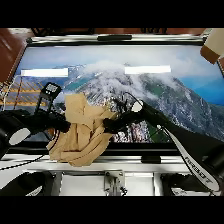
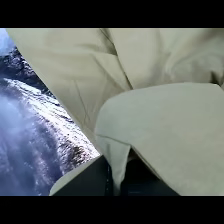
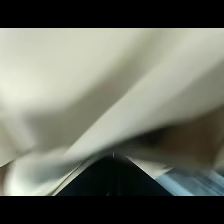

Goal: Fold the shirts.

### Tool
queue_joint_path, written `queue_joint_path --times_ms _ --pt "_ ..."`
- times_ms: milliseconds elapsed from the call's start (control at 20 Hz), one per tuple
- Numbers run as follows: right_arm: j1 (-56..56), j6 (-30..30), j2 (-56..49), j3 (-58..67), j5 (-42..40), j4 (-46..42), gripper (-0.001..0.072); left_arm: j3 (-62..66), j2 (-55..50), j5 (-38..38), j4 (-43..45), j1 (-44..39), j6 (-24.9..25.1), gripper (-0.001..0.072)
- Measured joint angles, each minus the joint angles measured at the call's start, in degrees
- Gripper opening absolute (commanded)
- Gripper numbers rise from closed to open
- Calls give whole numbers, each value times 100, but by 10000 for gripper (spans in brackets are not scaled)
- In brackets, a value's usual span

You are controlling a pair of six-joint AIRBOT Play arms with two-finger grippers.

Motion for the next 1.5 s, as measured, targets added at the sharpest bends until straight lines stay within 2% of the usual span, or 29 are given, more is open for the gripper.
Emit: queue_joint_path --times_ms 50,100,350,600,850,900,950,1000,1100,1250,1500 --pt "-72 -35 170 2 -42 7 237 0 0 2 0 0 2 54" --pt "-151 -15 348 9 -42 7 681 0 -2 4 0 0 2 54" --pt "-302 439 796 -269 649 -560 682 2 -2 4 2 0 2 54" --pt "-94 704 890 -1207 125 -321 682 2 -2 4 2 0 2 54" --pt "258 898 903 -1526 -1488 262 671 11 0 131 2 0 2 54" --pt "396 1010 885 -1550 -1843 354 613 11 0 168 2 0 2 54" --pt "520 1113 868 -1565 -2155 444 375 11 0 205 2 0 2 54" --pt "654 1217 852 -1576 -2441 525 80 11 0 229 2 0 0 54" --pt "844 1344 866 -1591 -2730 636 73 11 0 251 2 4 2 54" --pt "776 1102 1196 -1593 -2999 654 72 17 2 286 0 50 0 54" --pt "-343 627 2645 -1215 -3069 33 72 614 7 522 98 514 2 54"
